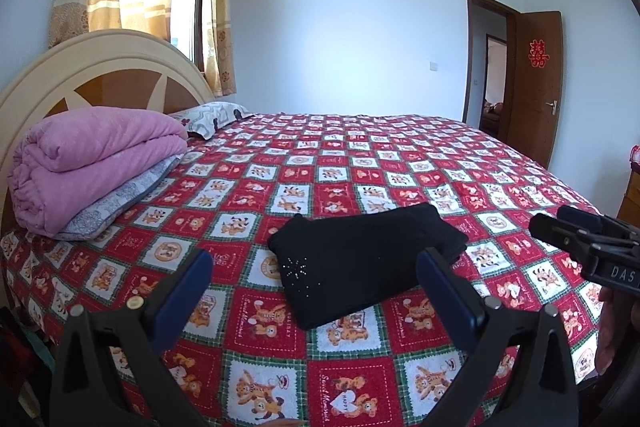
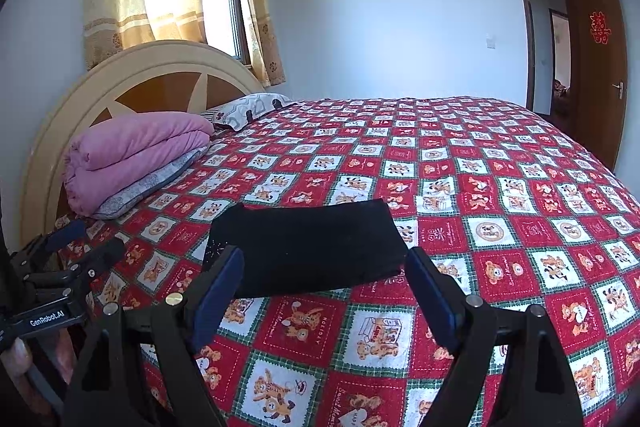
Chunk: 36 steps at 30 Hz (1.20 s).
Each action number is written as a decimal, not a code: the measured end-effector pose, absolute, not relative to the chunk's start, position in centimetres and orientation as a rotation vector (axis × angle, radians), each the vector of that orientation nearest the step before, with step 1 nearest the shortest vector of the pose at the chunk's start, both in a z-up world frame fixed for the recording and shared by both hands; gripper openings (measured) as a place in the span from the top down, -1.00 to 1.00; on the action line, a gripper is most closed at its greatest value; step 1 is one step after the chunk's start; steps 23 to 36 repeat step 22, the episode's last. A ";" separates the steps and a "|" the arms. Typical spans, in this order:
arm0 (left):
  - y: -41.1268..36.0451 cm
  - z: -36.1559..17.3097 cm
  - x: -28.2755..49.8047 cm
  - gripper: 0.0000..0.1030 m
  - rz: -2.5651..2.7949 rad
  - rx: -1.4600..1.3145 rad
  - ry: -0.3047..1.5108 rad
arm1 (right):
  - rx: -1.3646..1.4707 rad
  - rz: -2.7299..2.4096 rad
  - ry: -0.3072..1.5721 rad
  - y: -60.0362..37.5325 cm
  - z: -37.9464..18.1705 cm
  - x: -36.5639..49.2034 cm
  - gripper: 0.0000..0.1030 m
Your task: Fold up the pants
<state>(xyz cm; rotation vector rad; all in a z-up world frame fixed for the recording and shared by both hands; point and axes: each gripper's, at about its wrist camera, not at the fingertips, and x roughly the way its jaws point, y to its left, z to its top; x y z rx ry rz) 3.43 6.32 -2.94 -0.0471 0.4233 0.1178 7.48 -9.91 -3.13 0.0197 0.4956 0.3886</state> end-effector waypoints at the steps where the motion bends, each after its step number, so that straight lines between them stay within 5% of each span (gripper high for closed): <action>1: 6.4 -2.9 3.4 -1.00 0.119 -0.046 0.420 | 0.020 0.390 0.494 -9.9 -3.1 7.4 -0.62; 36: 6.8 -3.2 3.2 -1.00 0.099 -0.069 0.392 | -0.020 0.414 0.510 -8.7 -3.6 7.0 -0.62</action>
